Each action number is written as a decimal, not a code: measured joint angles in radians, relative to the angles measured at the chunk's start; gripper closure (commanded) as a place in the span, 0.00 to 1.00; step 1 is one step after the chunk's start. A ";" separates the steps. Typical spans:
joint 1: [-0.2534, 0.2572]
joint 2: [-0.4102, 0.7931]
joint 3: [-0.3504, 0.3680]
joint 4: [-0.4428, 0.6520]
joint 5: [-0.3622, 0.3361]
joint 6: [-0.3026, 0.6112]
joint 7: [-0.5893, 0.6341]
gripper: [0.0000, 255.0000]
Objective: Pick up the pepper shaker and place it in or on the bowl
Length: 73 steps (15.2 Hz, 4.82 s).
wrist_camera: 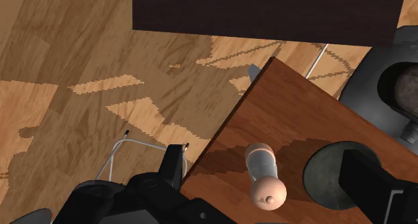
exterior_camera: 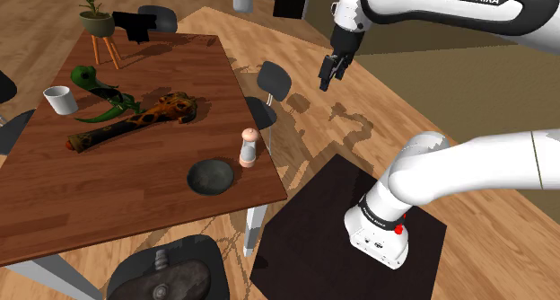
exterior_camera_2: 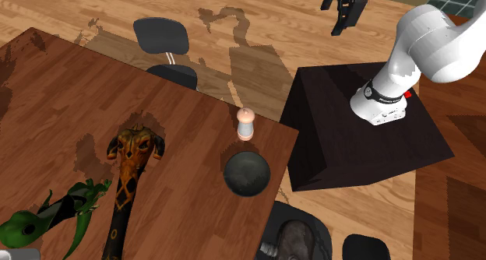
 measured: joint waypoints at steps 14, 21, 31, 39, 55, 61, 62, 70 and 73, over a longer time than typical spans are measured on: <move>0.025 0.381 0.004 -0.025 0.073 0.363 0.060 0.00; 0.042 0.657 0.008 0.047 0.129 0.547 0.071 0.00; 0.057 0.999 0.027 0.203 0.204 0.710 0.068 0.00; 0.060 1.056 0.032 0.191 0.213 0.779 0.063 0.00; 0.060 1.052 0.032 0.193 0.212 0.774 0.064 1.00; 0.061 0.993 0.030 0.198 0.205 0.710 0.073 1.00; 0.060 0.980 0.029 0.197 0.204 0.698 0.074 1.00; 0.060 0.902 0.026 0.222 0.195 0.595 0.086 1.00; 0.060 0.876 0.026 0.234 0.192 0.558 0.091 1.00</move>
